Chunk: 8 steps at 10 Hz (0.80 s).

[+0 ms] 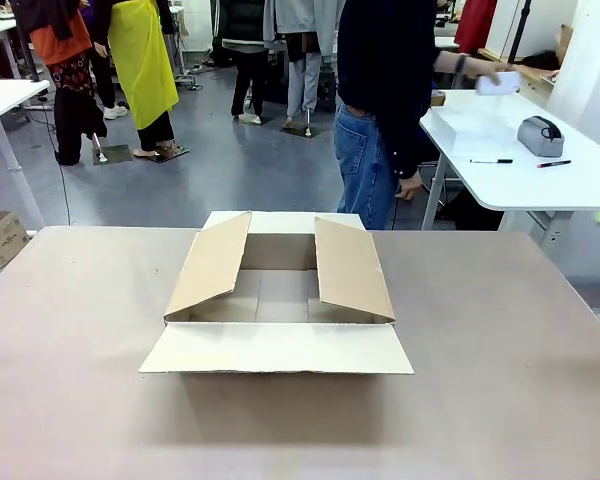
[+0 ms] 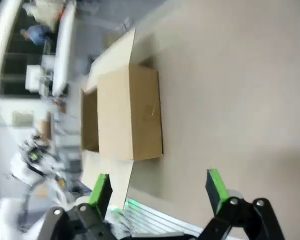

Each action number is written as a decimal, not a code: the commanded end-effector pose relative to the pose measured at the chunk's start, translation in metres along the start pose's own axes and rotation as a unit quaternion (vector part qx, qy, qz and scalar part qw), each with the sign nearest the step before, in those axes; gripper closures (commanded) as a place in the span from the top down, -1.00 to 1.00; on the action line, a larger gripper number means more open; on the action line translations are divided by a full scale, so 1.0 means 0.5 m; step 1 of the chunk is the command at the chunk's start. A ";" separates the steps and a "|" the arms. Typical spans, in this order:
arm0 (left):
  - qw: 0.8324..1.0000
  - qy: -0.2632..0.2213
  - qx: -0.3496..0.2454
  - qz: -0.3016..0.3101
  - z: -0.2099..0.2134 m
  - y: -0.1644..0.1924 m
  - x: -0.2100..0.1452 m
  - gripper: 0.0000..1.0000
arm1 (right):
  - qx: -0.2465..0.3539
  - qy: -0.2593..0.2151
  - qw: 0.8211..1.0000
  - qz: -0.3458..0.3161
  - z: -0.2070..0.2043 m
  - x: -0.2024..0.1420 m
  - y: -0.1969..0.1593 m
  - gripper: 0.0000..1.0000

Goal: Pack the gift set into the box.
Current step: Place both hands on the side flaps of the Package Box and spread them outward.

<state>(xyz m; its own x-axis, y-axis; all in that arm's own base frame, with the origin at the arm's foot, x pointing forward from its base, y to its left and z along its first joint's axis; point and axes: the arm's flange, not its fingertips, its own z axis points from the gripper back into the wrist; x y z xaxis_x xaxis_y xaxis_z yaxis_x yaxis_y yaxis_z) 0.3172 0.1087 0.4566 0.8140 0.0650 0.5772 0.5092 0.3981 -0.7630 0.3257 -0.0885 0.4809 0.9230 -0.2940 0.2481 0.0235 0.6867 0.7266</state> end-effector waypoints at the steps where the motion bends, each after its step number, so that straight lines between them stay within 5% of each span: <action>1: 0.977 0.173 0.091 -0.091 -0.194 -0.171 0.074 1.00 | -0.118 0.075 0.982 0.131 -0.202 0.000 0.233 1.00; 3: 0.949 0.241 0.177 -0.097 -0.348 -0.248 0.114 1.00 | -0.196 0.117 0.949 0.218 -0.374 -0.066 0.327 1.00; 4: 0.950 0.231 0.194 -0.082 -0.361 -0.253 0.126 1.00 | -0.157 0.097 0.955 0.232 -0.373 -0.073 0.341 1.00; 5: 0.970 0.185 0.125 -0.093 -0.326 -0.274 0.073 1.00 | -0.135 0.113 0.967 0.184 -0.313 -0.111 0.333 1.00; 6: 0.970 0.185 0.125 -0.093 -0.326 -0.274 0.073 1.00 | -0.135 0.113 0.967 0.184 -0.313 -0.111 0.333 1.00; 7: 0.957 0.217 0.162 -0.103 -0.406 -0.311 0.091 1.00 | -0.156 0.128 0.952 0.231 -0.399 -0.142 0.380 1.00; 8: 0.947 0.217 0.227 -0.061 -0.434 -0.317 0.083 1.00 | -0.103 0.145 0.950 0.255 -0.417 -0.147 0.391 1.00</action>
<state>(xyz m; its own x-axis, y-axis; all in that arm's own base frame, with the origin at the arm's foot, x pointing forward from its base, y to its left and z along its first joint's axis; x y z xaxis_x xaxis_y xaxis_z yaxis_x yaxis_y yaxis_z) 0.3315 -0.1283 0.5381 0.8008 -0.3732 0.4685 0.5865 0.6473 -0.4869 0.3415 0.1835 0.4768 0.9258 0.2292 0.3006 -0.3369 0.8611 0.3809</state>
